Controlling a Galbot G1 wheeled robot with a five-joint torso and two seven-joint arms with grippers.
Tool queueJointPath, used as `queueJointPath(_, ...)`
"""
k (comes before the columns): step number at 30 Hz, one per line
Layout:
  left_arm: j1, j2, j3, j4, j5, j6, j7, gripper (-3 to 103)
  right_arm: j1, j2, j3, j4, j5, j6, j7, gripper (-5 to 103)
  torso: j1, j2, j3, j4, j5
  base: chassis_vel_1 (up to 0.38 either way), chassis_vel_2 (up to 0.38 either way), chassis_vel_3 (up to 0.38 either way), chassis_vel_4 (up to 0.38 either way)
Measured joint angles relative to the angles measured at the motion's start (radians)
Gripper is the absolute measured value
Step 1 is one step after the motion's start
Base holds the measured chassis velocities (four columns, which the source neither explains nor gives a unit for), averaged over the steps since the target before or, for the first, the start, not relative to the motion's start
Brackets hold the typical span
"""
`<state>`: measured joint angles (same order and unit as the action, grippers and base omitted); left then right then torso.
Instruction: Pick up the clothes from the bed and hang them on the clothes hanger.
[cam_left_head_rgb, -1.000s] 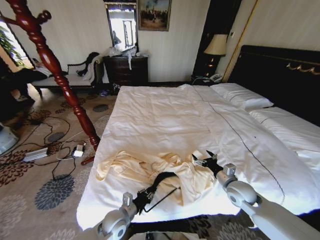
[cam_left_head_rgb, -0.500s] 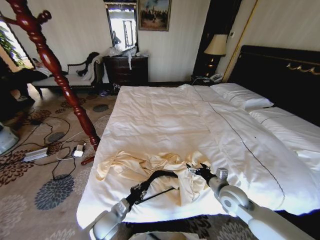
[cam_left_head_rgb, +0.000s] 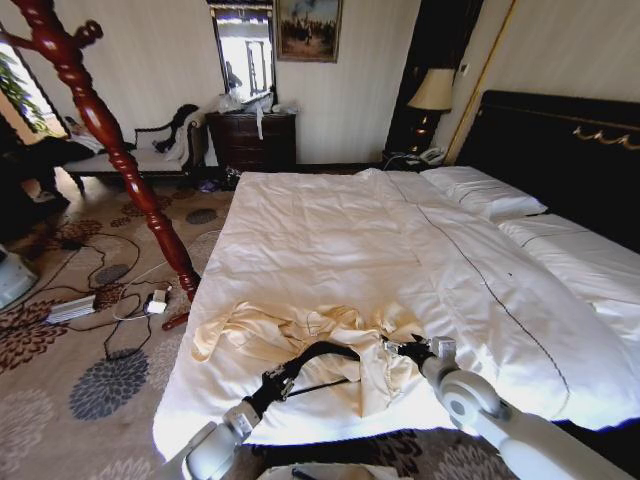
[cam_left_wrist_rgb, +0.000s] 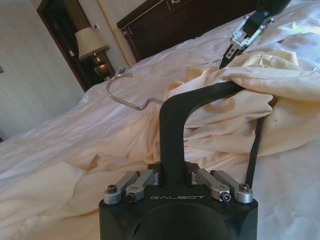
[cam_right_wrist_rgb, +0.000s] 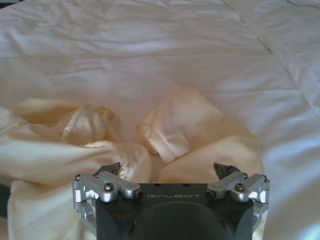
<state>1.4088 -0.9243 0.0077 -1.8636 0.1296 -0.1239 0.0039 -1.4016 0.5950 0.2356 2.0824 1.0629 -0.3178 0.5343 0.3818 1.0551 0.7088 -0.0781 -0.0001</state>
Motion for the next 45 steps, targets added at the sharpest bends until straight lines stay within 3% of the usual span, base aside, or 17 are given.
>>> queueJointPath(12, -0.011, -0.040, -0.006, -0.011, 0.106, -0.046, 0.008, 22, 0.020, 0.026, -0.039, 0.017, 0.073, -0.035, 0.026, 101, 0.000, 0.000, 0.000, 0.0002, 0.0001, 0.000, 0.000, 0.000, 0.000)
queueJointPath(16, -0.023, -0.051, -0.006, -0.012, 0.104, -0.052, 0.007, 22, 0.020, 0.022, -0.017, 0.016, 0.064, 0.013, -0.013, 81, 0.000, 0.000, 0.000, 0.0002, 0.0000, 0.000, 0.000, 0.000, 0.000)
queueJointPath(18, -0.025, -0.053, -0.006, -0.011, 0.103, -0.053, 0.007, 22, 0.019, 0.020, -0.010, 0.019, 0.063, 0.022, -0.024, 81, 0.000, 0.000, 0.000, 0.0001, 0.0001, 0.000, 0.000, 0.000, 0.000)
queueJointPath(21, -0.037, -0.067, -0.007, 0.002, 0.098, -0.059, 0.005, 22, 0.017, 0.011, 0.013, 0.036, 0.069, 0.052, -0.058, 65, 0.000, 0.000, 0.000, 0.0001, 0.0001, 0.000, 0.000, 0.000, 0.000)
queueJointPath(22, -0.037, -0.067, -0.007, 0.002, 0.098, -0.059, 0.005, 22, 0.017, 0.011, 0.013, 0.036, 0.069, 0.052, -0.058, 65, 0.000, 0.000, 0.000, 0.0001, 0.0001, 0.000, 0.000, 0.000, 0.000)
queueJointPath(25, -0.048, -0.083, -0.008, 0.017, 0.099, -0.069, 0.003, 22, 0.014, 0.005, 0.023, 0.067, 0.104, 0.064, -0.070, 48, 0.000, 0.000, 0.000, 0.0002, 0.0000, 0.000, 0.000, 0.000, 0.000)
queueJointPath(27, -0.050, -0.086, -0.008, 0.020, 0.099, -0.071, 0.003, 22, 0.013, 0.004, 0.024, 0.076, 0.117, 0.064, -0.070, 48, 0.000, 0.000, 0.000, 0.0001, 0.0001, 0.000, 0.000, 0.000, 0.000)
queueJointPath(30, -0.054, -0.090, -0.010, 0.024, 0.102, -0.074, 0.003, 22, 0.007, 0.003, 0.030, 0.107, 0.158, 0.056, -0.045, 32, 0.000, 0.000, 0.000, 0.0001, 0.0000, 0.000, 0.000, 0.000, 0.000)
queueJointPath(31, -0.054, -0.090, -0.010, 0.024, 0.102, -0.074, 0.003, 22, 0.007, 0.003, 0.030, 0.107, 0.158, 0.056, -0.045, 32, 0.000, 0.000, 0.000, 0.0001, 0.0000, 0.000, 0.000, 0.000, 0.000)
queueJointPath(34, -0.047, -0.088, -0.024, 0.021, 0.104, -0.079, 0.003, 22, 0.008, 0.004, 0.059, 0.147, 0.233, 0.046, 0.063, 15, 0.000, 0.000, 0.000, 0.0000, 0.0001, 0.000, 0.000, 0.000, 0.000)
queueJointPath(36, -0.043, -0.087, -0.032, 0.019, 0.107, -0.082, 0.003, 22, 0.009, 0.004, 0.071, 0.162, 0.262, 0.046, 0.090, 15, 0.000, 0.000, 0.000, 0.0002, 0.0001, 0.000, 0.000, 0.000, 0.000)
queueJointPath(37, -0.038, -0.085, -0.043, 0.016, 0.110, -0.086, 0.003, 22, 0.009, 0.004, 0.090, 0.187, 0.309, 0.045, 0.135, 26, 0.000, 0.000, 0.000, 0.0003, 0.0000, 0.000, 0.000, 0.000, 0.000)
queueJointPath(40, -0.035, -0.084, -0.052, 0.012, 0.111, -0.089, 0.003, 22, 0.008, 0.005, 0.109, 0.215, 0.369, 0.042, 0.200, 31, 0.000, 0.000, 0.000, 0.0003, -0.0003, 0.000, 0.000, 0.000, 0.000)
queueJointPath(43, -0.034, -0.083, -0.059, 0.003, 0.110, -0.090, 0.003, 22, -0.007, 0.042, 0.113, 0.272, 0.493, 0.044, 0.377, 47, 0.000, 0.000, 0.000, 0.0001, -0.0001, 0.000, 0.000, 0.000, 0.000)
queueJointPath(45, -0.034, -0.083, -0.059, 0.002, 0.110, -0.091, 0.004, 22, -0.016, 0.057, 0.108, 0.283, 0.508, 0.054, 0.411, 47, 0.000, 0.000, 0.000, 0.0002, -0.0001, 0.000, 0.000, 0.000, 0.000)
